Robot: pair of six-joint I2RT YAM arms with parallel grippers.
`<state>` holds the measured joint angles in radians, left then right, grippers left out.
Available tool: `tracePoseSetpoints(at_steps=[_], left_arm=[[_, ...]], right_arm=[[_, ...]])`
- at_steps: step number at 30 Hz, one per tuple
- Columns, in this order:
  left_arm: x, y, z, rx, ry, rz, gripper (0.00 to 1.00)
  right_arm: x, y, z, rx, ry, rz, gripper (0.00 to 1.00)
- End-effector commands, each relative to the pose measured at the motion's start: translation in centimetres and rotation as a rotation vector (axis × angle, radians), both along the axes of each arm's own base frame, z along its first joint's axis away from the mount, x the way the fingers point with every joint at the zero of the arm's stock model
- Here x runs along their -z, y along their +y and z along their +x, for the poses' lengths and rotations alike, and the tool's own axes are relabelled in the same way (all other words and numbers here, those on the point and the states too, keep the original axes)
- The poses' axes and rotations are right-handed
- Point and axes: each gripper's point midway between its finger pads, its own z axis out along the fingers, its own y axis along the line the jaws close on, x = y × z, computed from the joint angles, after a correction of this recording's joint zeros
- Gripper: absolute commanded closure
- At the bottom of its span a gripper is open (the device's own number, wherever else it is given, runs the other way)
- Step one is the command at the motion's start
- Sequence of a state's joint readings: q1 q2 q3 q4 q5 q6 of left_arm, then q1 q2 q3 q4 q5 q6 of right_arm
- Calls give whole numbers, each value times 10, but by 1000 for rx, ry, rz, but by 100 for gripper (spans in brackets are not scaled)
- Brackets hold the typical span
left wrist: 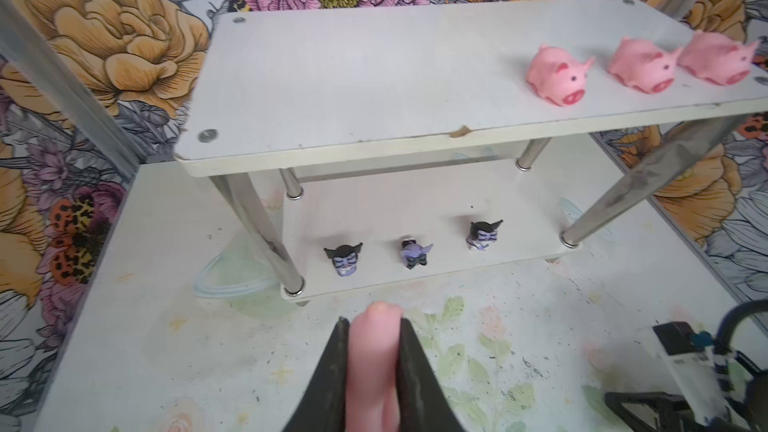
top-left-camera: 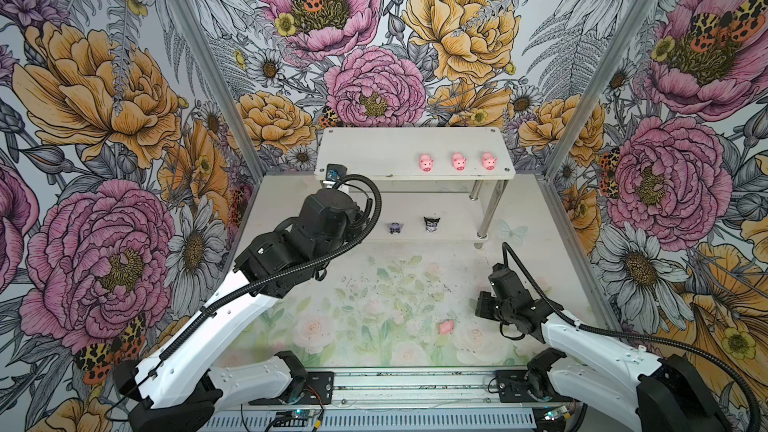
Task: Place and organize the plastic toys onto the shelf
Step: 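Lift the held pig with the left gripper up over the shelf top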
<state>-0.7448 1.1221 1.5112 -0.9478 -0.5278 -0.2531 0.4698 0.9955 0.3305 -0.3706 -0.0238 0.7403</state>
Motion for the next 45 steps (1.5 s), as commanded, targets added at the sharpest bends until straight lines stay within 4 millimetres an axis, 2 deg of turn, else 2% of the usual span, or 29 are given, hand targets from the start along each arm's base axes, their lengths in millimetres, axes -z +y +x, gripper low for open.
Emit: tracePoseSetpoints(at_steps=[1,5,10,16,22,28,34,37,41,45], left_arm=[[8,19,10,-5,54,89,79],[4,37,25,-53,66,89,79],[5,50,40,-85,88,68,79],[11,47,56,-77,116,76,79],[8,41,66,-61,123,62,79],[7,27,78,-30,143,29,79],[-22,12,77,2,94,-8,79],[-28,-10,82,53,88,-15,79],[-24,-46,99,115,94,18,79],[-21,-71,117,155,97,31,79]], right_arm=[[-1,3,5,11,-13,26,95],[3,2,4,21,-2,20,96],[7,1,3,24,13,17,96],[9,3,5,22,18,18,96],[16,8,7,17,30,32,96],[20,10,8,6,42,34,96],[20,11,10,-1,38,28,96],[22,12,11,-4,43,25,96],[22,15,11,-9,51,41,97],[22,15,9,-6,46,46,97]])
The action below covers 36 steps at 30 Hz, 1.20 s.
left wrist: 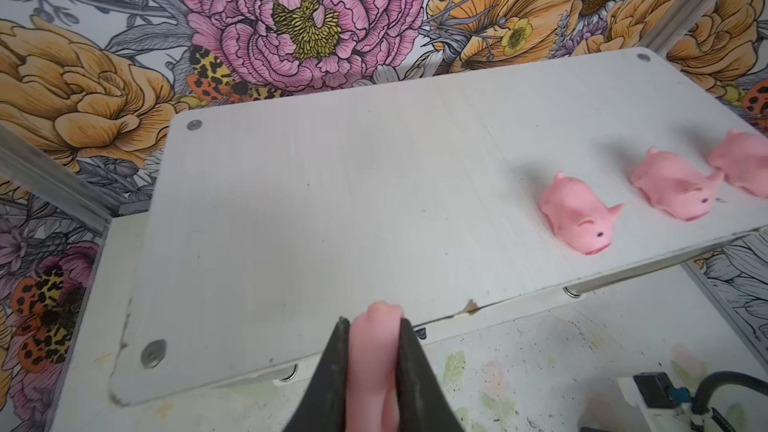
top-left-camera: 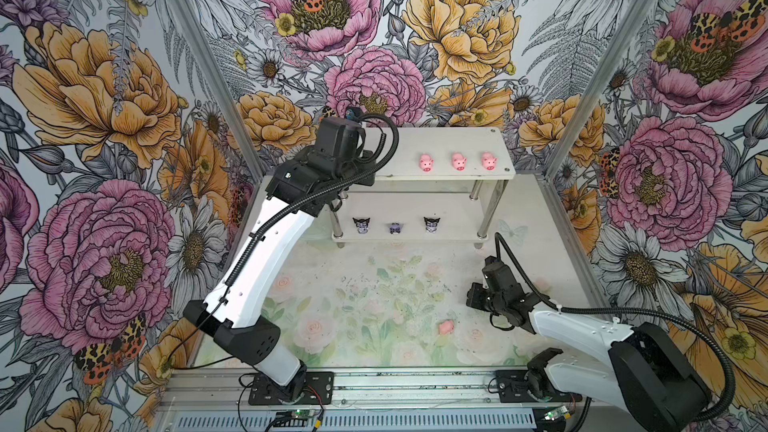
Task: Place and organize the plastic toys onto the shelf
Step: 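Lift the held pig with the left gripper up over the shelf top, then open the left gripper to set the pig beside the other pigs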
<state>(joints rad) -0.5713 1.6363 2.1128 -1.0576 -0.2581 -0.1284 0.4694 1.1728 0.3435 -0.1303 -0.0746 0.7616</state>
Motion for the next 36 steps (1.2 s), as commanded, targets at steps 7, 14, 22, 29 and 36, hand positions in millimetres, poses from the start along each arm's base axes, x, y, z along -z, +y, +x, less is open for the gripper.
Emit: tracePoseSetpoints(at_steps=[7,14,22,29,36], left_arm=[[31,-37,40,51,67,37,79],[39,-50,49,78,93,11,78],[40,-47,48,62,99,21,71],[42,-40,50,26,94,52,50],[32,-41,45,23,68,52,47]], right_arm=[[20,-12,-23,5,90,-38,97],[22,-13,-24,2,94,-49,97],[23,-13,-23,1,94,-50,97],[22,-13,-25,2,92,-42,97],[21,-13,-27,6,86,-30,97]])
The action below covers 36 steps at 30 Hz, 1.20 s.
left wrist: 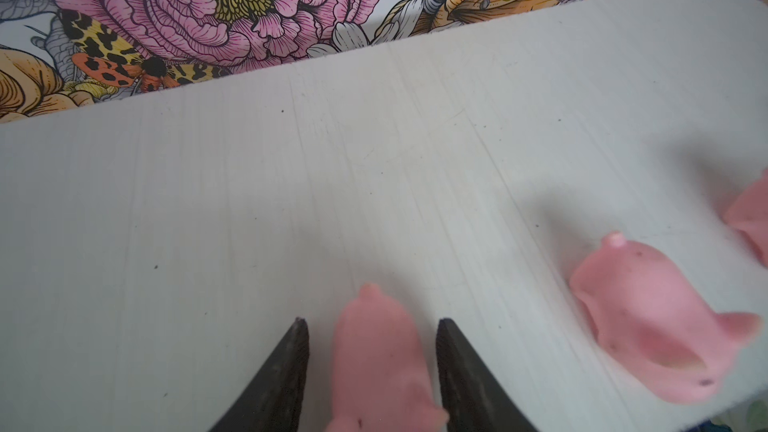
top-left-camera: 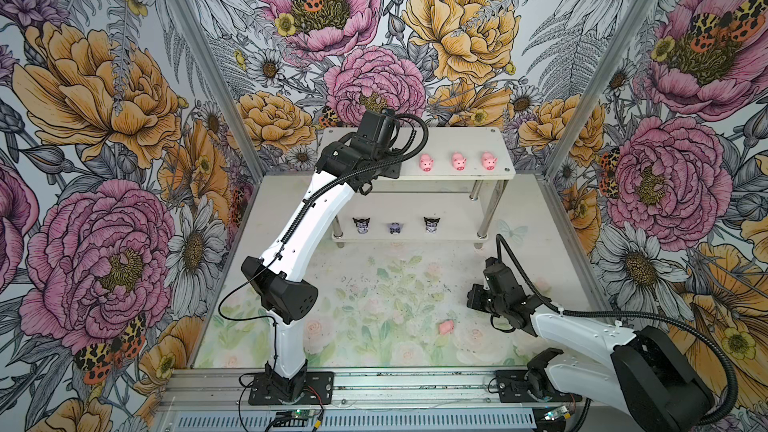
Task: Place and organize the plastic toys onto the shelf
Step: 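Open the left gripper to set the pig beside the other pigs, then lower the left gripper toward the table while the right gripper nears the last pig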
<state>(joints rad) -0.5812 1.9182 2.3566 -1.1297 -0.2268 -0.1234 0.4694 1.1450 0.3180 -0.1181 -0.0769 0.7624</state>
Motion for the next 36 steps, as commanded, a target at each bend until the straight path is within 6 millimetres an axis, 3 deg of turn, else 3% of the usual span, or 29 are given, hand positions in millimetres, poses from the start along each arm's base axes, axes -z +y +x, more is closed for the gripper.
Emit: tracePoseSetpoints(at_steps=[1,6,10,12,17,21,25,31,36], left_arm=[[-17,2,-6,-14,-40,2,45],[-37,2,-17,-19,-89,0,31],[-63,10,-32,-33,-144,-21,30],[-86,18,-50,-33,-189,-50,30],[-103,30,-82,-54,-247,-6,30],[-90,37,-104,-62,-225,3,30],[-67,35,-124,-50,-211,8,32],[-18,28,-147,-21,-160,-40,32],[25,24,-155,-13,-91,-55,31]], right_arm=[[20,-12,-24,7,97,-35,97],[18,-10,-26,6,98,-18,94],[12,-7,-28,3,91,12,89],[0,-4,-27,8,58,50,86],[-21,-9,-36,8,33,55,75],[-22,-6,-54,-33,64,48,65],[-23,6,-70,-90,78,30,64],[-31,29,-87,-189,72,-11,63],[-29,35,-103,-233,79,-80,54]])
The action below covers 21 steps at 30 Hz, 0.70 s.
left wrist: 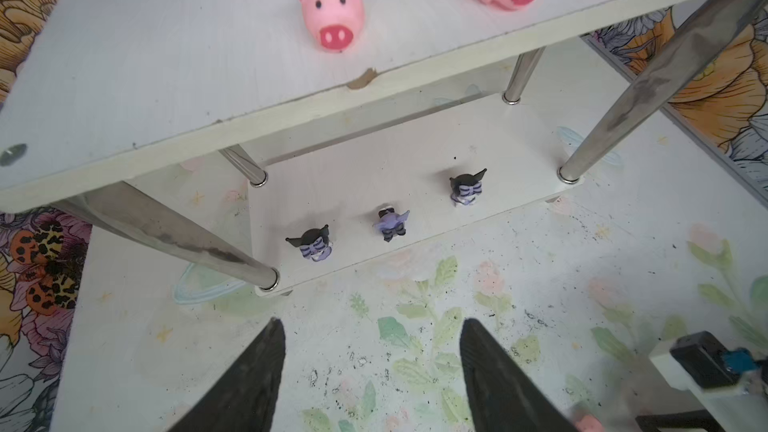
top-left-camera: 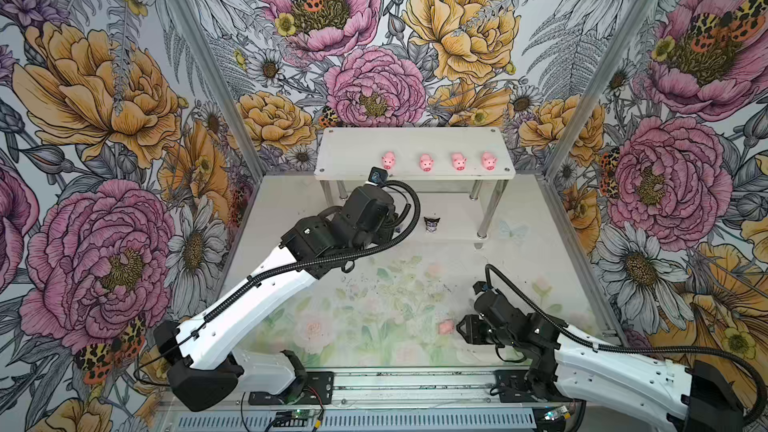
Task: Place and organize the plastic toys onto the shelf
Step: 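Lower the left gripper toward the table while the right gripper nears the last pig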
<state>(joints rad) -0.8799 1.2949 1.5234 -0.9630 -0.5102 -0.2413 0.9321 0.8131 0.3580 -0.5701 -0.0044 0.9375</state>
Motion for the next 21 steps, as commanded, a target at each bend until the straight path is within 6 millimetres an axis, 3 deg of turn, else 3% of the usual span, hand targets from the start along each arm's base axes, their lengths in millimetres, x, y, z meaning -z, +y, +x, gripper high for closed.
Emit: tracePoseSetpoints(at_steps=[1,5,11,14,21], left_arm=[[-4,-6,-3,-12,-23,-120,30],[20,-12,-9,11,12,-127,29],[37,-10,-13,6,32,-147,25],[48,-12,-15,12,48,-167,25],[63,-11,-18,-3,80,-180,26]], right_arm=[[-2,-6,-1,36,-13,-69,53],[5,-10,-16,-1,22,-146,53],[10,-2,-24,-35,33,-192,62],[6,15,-17,-42,0,-159,62],[-12,81,16,-101,-101,-82,59]])
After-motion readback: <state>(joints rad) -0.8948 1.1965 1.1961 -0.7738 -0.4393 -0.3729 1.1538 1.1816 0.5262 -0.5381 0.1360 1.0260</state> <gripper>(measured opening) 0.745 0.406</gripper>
